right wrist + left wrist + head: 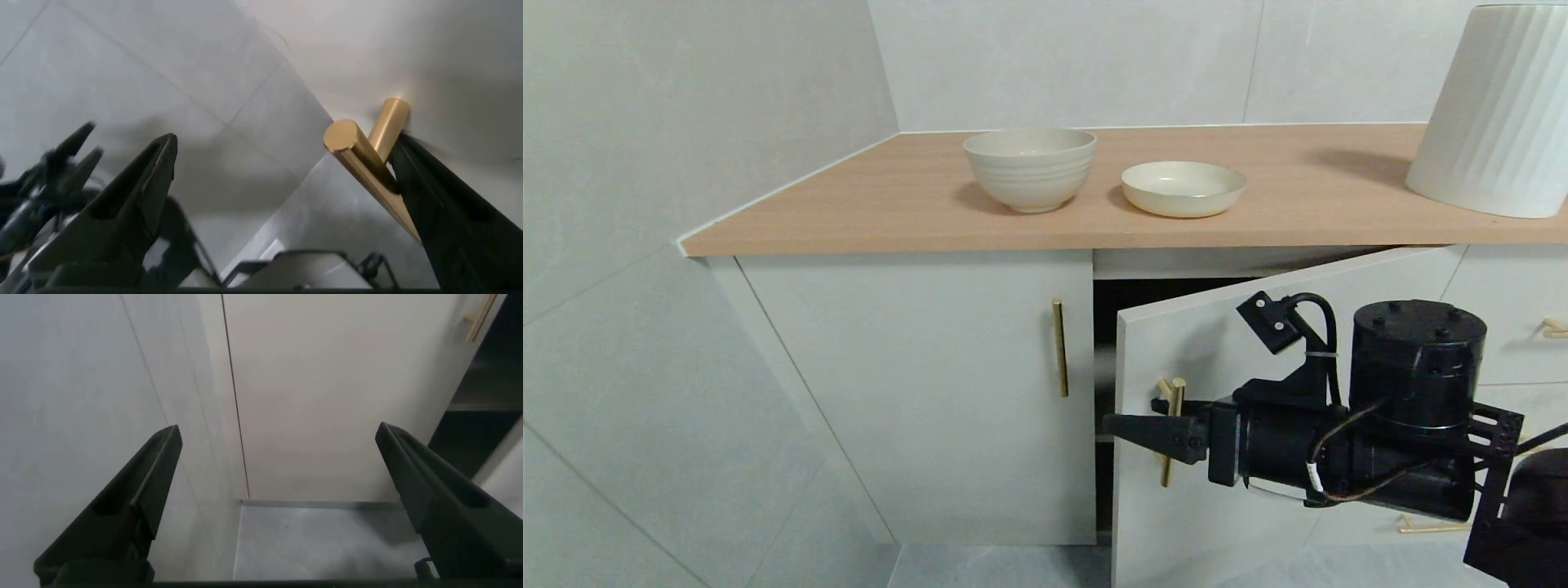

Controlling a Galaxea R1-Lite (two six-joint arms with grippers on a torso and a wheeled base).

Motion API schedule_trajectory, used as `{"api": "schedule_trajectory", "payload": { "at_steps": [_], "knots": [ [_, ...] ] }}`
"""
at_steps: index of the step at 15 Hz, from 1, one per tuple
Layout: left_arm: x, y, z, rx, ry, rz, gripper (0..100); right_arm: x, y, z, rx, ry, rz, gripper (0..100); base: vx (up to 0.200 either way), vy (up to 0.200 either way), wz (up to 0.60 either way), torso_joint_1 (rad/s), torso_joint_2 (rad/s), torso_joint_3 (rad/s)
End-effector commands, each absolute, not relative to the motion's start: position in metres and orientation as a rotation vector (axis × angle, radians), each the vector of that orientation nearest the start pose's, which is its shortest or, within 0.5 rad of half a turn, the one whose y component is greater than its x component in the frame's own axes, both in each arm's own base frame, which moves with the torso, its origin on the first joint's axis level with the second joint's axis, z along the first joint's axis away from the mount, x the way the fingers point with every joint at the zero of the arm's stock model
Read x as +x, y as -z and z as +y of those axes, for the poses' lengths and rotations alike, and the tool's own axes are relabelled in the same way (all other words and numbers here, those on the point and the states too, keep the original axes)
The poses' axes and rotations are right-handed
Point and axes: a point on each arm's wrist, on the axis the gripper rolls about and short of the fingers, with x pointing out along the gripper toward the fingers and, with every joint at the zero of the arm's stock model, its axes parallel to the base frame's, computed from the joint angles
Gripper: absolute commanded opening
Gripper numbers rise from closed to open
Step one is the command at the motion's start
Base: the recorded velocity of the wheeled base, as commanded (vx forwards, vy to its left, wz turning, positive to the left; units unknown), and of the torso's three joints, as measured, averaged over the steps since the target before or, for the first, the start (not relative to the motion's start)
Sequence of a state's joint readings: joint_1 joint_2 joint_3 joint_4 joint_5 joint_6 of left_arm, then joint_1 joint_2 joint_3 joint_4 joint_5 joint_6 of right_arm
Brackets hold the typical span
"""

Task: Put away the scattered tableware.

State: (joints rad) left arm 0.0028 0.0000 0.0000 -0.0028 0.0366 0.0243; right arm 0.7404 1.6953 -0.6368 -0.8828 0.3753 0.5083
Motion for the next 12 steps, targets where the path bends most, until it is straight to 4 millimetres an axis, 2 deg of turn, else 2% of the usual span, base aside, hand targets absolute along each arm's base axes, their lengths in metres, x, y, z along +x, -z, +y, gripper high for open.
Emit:
{"api": "schedule_trajectory", "payload": {
  "at_steps": [1,3,5,7,8,10,11,12],
  "knots": [
    [-0.023,-0.076,0.001,0.024,-0.040,-0.003,100,0.198,-0.169,0.195,0.420,-1.054,0.448,100,0.000,0.000,0.00,0.000,0.00,0.000],
    [-0.023,-0.079,0.001,0.026,-0.037,-0.016,100,0.196,-0.167,0.194,0.418,-1.052,0.457,100,0.000,0.000,0.00,0.000,0.00,0.000],
    [-0.030,-0.098,0.000,0.024,-0.024,-0.089,100,0.197,-0.165,0.194,0.417,-1.050,0.463,100,0.000,0.000,0.00,0.000,0.00,0.000],
    [-0.036,-0.116,-0.002,0.029,0.073,-0.130,100,0.197,-0.163,0.194,0.415,-1.047,0.472,100,0.000,0.000,0.00,0.000,0.00,0.000],
    [-0.038,-0.130,-0.004,0.032,0.174,-0.089,100,0.197,-0.162,0.194,0.416,-1.046,0.474,100,0.000,0.000,0.00,0.000,0.00,0.000],
    [-0.033,-0.157,-0.006,0.032,0.265,-0.058,100,0.194,-0.161,0.195,0.413,-1.053,0.484,100,0.000,0.000,0.00,0.000,0.00,0.000],
    [-0.022,-0.179,-0.007,0.027,0.334,-0.021,100,0.192,-0.161,0.196,0.410,-1.059,0.484,100,0.000,0.000,0.00,0.000,0.00,0.000],
    [-0.011,-0.192,-0.008,0.020,0.378,0.017,100,0.192,-0.162,0.195,0.411,-1.061,0.479,100,0.000,0.000,0.00,0.000,0.00,0.000]
  ]
}}
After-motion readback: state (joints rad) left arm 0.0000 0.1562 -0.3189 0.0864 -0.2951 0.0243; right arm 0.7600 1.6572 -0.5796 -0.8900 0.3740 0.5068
